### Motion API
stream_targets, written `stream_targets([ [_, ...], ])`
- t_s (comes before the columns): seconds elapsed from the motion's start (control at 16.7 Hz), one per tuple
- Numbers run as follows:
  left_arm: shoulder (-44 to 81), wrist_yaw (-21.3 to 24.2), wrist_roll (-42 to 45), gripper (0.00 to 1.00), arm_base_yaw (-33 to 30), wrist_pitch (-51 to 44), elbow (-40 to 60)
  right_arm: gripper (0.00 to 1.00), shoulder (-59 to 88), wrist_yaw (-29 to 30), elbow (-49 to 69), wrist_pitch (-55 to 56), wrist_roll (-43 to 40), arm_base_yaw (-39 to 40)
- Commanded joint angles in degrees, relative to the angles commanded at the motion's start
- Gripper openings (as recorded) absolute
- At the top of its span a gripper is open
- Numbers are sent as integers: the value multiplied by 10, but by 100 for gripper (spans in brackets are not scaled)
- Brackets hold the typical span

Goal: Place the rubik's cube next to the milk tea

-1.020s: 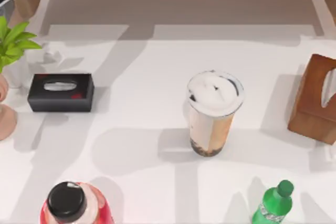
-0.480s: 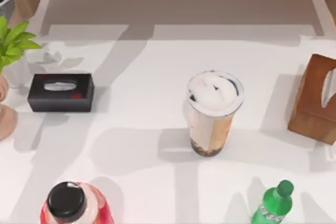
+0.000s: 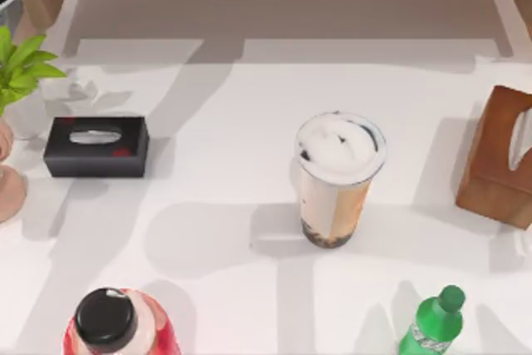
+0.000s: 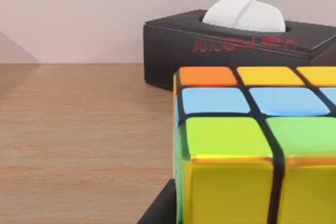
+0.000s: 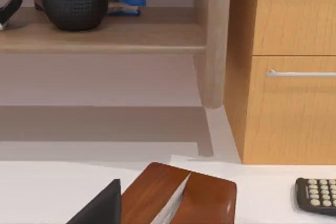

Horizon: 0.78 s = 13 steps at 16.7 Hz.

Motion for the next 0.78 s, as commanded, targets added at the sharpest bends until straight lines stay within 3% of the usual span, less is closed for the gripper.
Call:
stream_targets([
  [0.3, -2, 1, -2, 0, 1, 5, 4, 100, 0, 0, 0, 0, 0, 0],
  [0.6, 4, -3, -11, 0, 51, 43, 10, 100, 0, 0, 0, 0, 0, 0],
  [0.78, 6, -5, -9, 0, 34, 17, 19, 100, 0, 0, 0, 0, 0, 0],
])
